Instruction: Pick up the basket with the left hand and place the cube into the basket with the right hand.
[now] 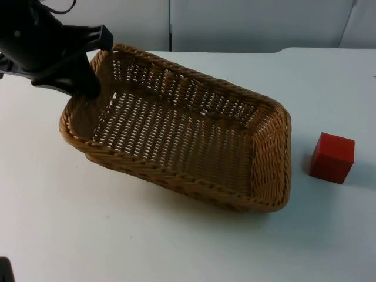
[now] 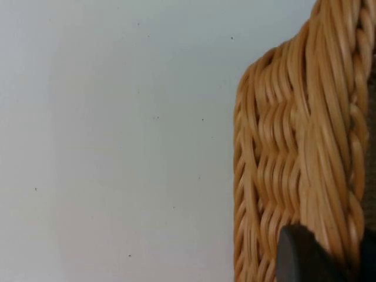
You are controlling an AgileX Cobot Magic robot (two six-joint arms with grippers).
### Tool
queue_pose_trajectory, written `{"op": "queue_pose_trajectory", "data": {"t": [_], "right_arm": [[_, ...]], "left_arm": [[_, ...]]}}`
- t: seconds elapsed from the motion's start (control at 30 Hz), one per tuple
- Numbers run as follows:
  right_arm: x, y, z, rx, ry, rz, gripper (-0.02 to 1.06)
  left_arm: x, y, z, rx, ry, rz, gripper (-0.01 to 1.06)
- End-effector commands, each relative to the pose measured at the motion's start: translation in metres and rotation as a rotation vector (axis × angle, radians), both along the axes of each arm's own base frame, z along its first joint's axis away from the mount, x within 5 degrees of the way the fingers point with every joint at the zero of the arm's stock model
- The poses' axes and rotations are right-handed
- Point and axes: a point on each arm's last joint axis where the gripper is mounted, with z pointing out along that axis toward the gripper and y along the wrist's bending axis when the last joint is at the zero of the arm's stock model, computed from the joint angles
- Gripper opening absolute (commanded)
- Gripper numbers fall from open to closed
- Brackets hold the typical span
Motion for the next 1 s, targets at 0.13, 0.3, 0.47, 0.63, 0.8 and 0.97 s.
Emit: {"op": "queue_pose_trajectory", "data": {"t": [0.13,0.3,0.47,0.63,0.8,0.97], "right_arm": [[0.000,0.000,-0.001,-0.006,-0.008,0.003,0.00],[0.000,0.000,-0.001,-0.006,-0.008,0.003,0.00],[0.000,0.000,-0.001,-0.006,-0.008,0.003,0.00],[0.000,0.000,-0.001,-0.006,-0.008,0.003,0.00],[0.000,0.000,-0.001,-0.006,-0.008,0.003,0.00],[0.000,0.000,-0.001,-0.006,-0.008,0.003,0.00]], "left_arm": [[-0.003,-0.003,0.011,-0.018,0.002,-0.003,0.00],[-0.002,0.000,0.013,-0.070,0.023,0.042,0.00],[0.001,0.014,0.016,-0.154,0.037,0.071,0.00],[0.004,0.025,0.022,-0.265,0.040,0.094,0.00],[0.007,0.034,0.027,-0.346,0.029,0.118,0.00],[0.007,0.038,0.027,-0.349,0.029,0.129,0.00]]}}
